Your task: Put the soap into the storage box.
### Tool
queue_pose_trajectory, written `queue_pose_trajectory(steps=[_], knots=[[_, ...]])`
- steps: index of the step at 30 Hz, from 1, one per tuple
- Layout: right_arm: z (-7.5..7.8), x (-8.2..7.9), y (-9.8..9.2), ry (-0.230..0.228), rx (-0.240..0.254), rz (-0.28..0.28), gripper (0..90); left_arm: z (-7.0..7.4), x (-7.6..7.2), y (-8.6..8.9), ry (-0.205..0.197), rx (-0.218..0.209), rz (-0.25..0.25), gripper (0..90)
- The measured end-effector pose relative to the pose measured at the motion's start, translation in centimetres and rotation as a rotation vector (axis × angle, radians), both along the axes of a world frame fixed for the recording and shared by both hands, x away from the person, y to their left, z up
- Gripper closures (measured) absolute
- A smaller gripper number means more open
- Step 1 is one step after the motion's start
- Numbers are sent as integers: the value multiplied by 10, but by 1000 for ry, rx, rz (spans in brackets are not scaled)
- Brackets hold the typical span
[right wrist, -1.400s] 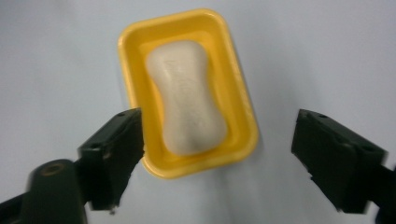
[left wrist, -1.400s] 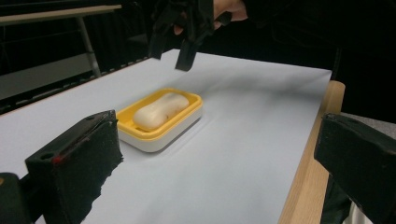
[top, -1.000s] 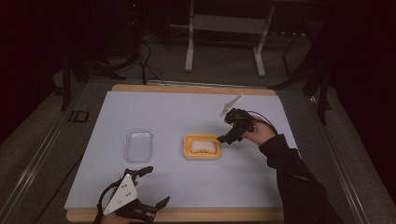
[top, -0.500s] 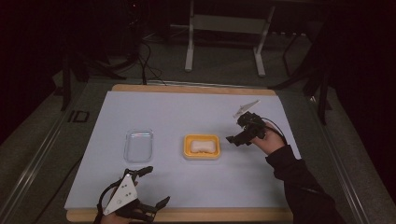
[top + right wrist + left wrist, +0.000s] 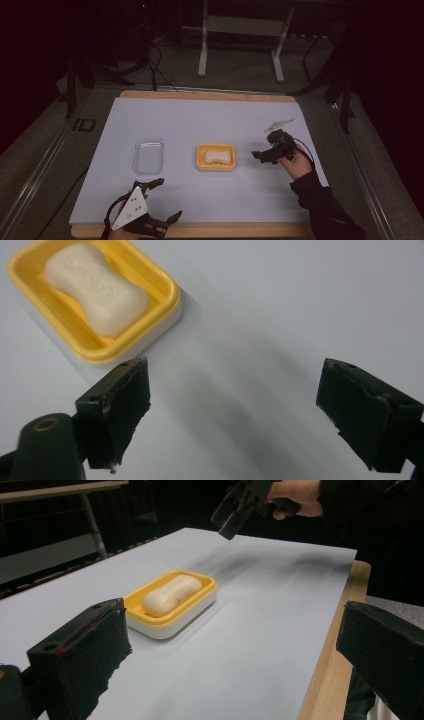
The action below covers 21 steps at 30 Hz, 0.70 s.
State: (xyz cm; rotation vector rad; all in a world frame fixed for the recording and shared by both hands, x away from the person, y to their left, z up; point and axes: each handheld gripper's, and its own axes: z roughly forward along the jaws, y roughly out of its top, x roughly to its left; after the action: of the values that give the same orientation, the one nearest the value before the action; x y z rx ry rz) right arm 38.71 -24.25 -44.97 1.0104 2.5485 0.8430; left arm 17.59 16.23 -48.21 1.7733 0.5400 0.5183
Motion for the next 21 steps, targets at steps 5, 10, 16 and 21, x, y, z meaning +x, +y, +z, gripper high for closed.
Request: queue_pose_trajectory(steps=[5, 10, 16, 21], knots=[[-6, -13, -11, -22, 16, -38, 136, 0, 0, 0, 2, 1, 0, 8], [-9, -25, -14, -22, -2, -44, 135, 0, 0, 0, 1, 3, 0, 8], [-7, -37, -18, -36, 20, -56, 135, 0, 0, 0, 4, 3, 0, 8], [-11, -42, -18, -33, 5, -52, 135, 0, 0, -1, 5, 3, -1, 8]])
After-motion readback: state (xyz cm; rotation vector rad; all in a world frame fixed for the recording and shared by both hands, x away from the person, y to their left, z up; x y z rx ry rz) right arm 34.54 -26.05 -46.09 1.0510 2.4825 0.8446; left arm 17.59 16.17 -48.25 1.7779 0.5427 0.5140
